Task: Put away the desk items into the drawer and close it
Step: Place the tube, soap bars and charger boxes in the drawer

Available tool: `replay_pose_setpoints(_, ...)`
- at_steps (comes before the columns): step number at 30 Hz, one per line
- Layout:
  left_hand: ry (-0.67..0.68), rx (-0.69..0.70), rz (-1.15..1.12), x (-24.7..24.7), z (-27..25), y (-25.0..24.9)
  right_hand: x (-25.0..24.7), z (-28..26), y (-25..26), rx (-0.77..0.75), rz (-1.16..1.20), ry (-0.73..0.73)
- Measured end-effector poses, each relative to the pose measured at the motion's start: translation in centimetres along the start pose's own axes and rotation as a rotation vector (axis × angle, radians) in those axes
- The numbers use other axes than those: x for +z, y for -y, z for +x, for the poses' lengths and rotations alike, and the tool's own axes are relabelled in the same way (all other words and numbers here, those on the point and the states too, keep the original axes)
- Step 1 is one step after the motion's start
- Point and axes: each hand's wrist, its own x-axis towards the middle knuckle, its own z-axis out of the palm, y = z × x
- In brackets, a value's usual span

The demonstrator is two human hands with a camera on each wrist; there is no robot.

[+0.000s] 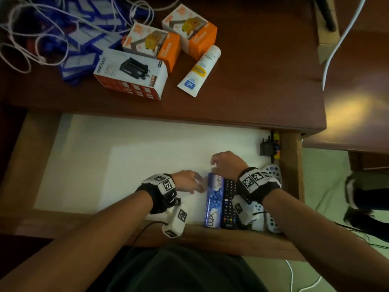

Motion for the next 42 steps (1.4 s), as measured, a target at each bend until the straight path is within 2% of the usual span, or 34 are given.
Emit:
replay_pose_setpoints(3,-0.121,0.126,0.052,-2.7,-1.0,0.1,-2.1,0.6,1.5,-0.029,0.047,-0.13)
replay_pose_setpoints(5,-0.126,0.228,0.003,-4.8,-2.3,0.0,-4.2,0.7,3.1,-0.035,0.137,-0.3)
replay_pose_setpoints(7,-0.187,0.353,-0.063,-6.9,-3.9,-0.1,-6.9,0.8,5.0,-0.029,0.222,-0.527)
replay_pose_setpoints(9,-0.314,0.473,-0.123,-9.5,-5.6,-0.4,-9.2,1.2,6.7,-0.026,0.277,-0.729)
replay_pose_setpoints(11,-0.469,0.542,-0.11,-12.5,-7.5,-1.0,-11.2,2.4,8.2,-0.007,0.35,-0.854)
replay_pose_setpoints(13,-0.609,0.589,-0.089,-15.7,-9.1,-1.9,-12.7,4.1,9.4,0.069,0.382,-0.898)
replay_pose_setpoints(17,-0.837,0.647,0.008,-21.6,-11.0,-4.5,-14.2,7.2,11.7,0.207,0.39,-0.81)
replay_pose_setpoints(22,-0.965,0.594,0.252,-28.0,-9.5,-8.1,-13.7,9.7,13.8,0.35,0.289,-0.7)
replay_pose_setpoints(25,-0.978,0.508,0.358,-30.6,-7.3,-9.7,-12.1,9.6,13.9,0.359,0.103,-0.736)
replay_pose_setpoints(28,-0.97,0.354,0.481,-31.9,-5.4,-11.2,-10.7,8.8,13.1,0.342,-0.019,-0.772)
replay_pose_setpoints(31,-0.855,0.199,0.455,-31.8,-3.7,-12.5,-9.0,7.7,11.9,0.33,-0.068,-0.833)
replay_pose_setpoints(34,-0.805,0.118,0.447,-31.9,-1.8,-13.0,-7.6,6.7,11.2,0.338,-0.051,-0.91)
replay_pose_setpoints(39,-0.848,0.079,0.441,-31.7,0.1,-12.9,-6.5,5.1,10.7,0.296,-0.057,-0.963)
replay_pose_setpoints(42,-0.864,0.096,0.424,-31.8,0.2,-13.0,-6.5,4.3,10.1,0.269,-0.025,-0.933)
